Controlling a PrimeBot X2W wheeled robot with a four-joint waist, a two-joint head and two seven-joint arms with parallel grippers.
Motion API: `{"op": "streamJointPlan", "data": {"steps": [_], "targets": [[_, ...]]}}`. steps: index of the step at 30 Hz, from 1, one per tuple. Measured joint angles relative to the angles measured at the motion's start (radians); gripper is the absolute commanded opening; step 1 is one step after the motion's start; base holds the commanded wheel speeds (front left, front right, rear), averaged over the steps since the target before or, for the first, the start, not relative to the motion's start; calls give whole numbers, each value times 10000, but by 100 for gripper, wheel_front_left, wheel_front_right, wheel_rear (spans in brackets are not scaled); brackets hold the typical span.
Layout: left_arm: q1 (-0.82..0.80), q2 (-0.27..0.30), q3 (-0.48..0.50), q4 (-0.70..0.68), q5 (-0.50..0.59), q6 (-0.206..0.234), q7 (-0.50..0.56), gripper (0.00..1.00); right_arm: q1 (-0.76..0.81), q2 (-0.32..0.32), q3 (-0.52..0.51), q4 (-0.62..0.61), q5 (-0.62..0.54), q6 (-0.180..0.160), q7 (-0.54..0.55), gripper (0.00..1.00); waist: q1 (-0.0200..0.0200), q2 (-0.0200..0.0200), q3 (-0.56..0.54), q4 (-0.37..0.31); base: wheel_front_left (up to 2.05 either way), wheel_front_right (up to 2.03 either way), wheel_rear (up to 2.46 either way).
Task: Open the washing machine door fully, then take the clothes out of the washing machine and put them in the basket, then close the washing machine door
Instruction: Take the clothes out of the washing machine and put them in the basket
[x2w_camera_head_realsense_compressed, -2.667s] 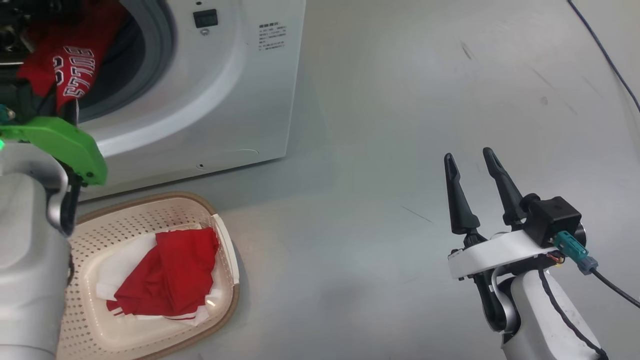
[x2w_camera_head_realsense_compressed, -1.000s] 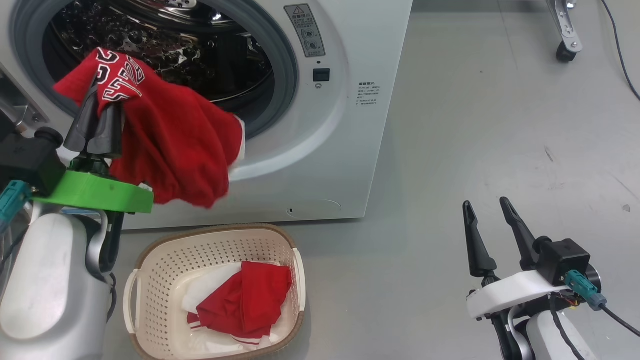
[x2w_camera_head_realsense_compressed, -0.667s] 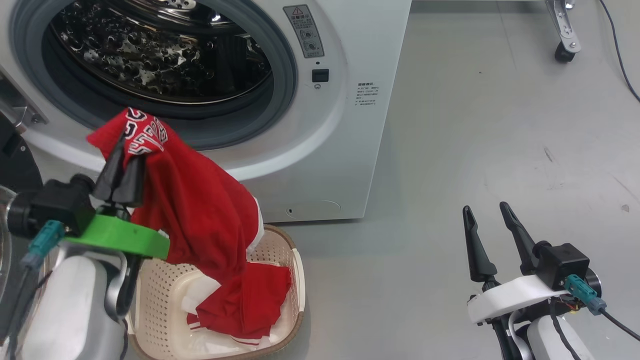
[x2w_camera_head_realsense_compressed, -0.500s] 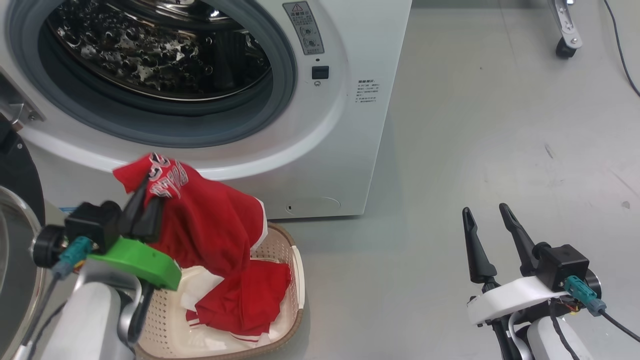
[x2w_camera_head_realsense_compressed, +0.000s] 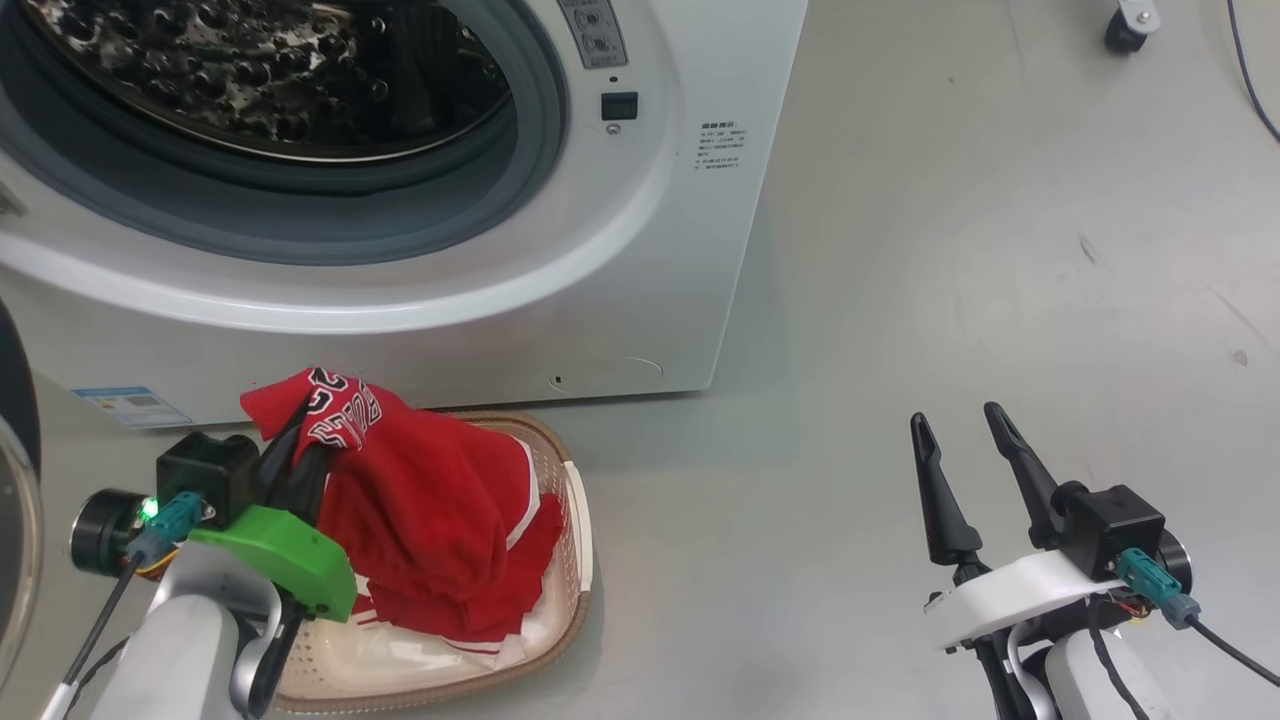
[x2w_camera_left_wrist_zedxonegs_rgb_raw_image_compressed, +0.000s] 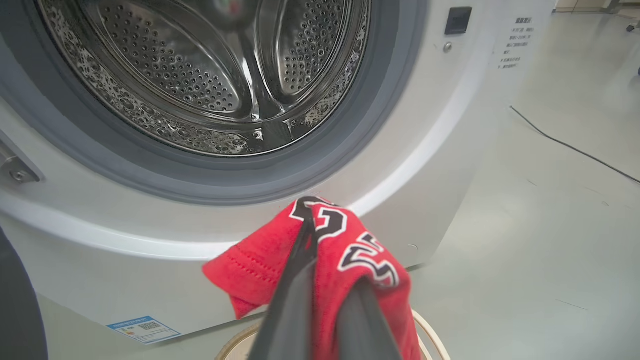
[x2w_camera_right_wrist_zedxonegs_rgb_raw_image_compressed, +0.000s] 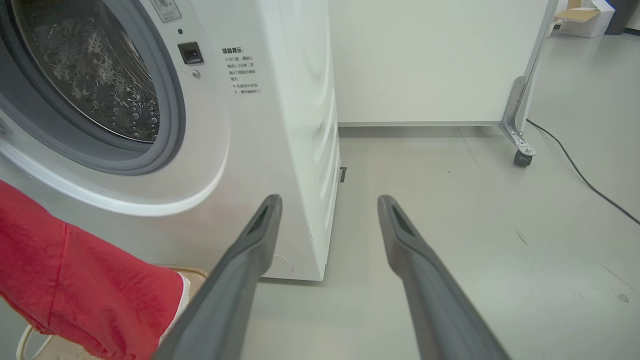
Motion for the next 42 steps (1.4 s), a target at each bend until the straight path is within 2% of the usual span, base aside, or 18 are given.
{"op": "streamJointPlan", "data": {"steps": [12, 26, 40, 42], "targets": [[97, 222, -173, 1037, 13, 0, 660, 0, -430, 38, 255, -10, -36, 121, 0, 100, 0, 0, 753, -573, 0, 0, 0], [22, 725, 77, 2353, 25, 0, 1154, 0, -706, 128, 502, 10, -31, 132, 0, 100, 0, 0, 1447, -1726, 0, 0, 0], [-918, 995, 405, 3312, -6, 10, 1271, 0, -1020, 201, 556, -257, 69, 104, 0, 100, 0, 0, 2541, -2645, 0, 0, 0], [-985, 1005, 504, 3549, -44, 130, 1273, 0, -1049, 209, 552, -274, 79, 100, 0, 100, 0, 0, 2701, -2759, 0, 0, 0]]}}
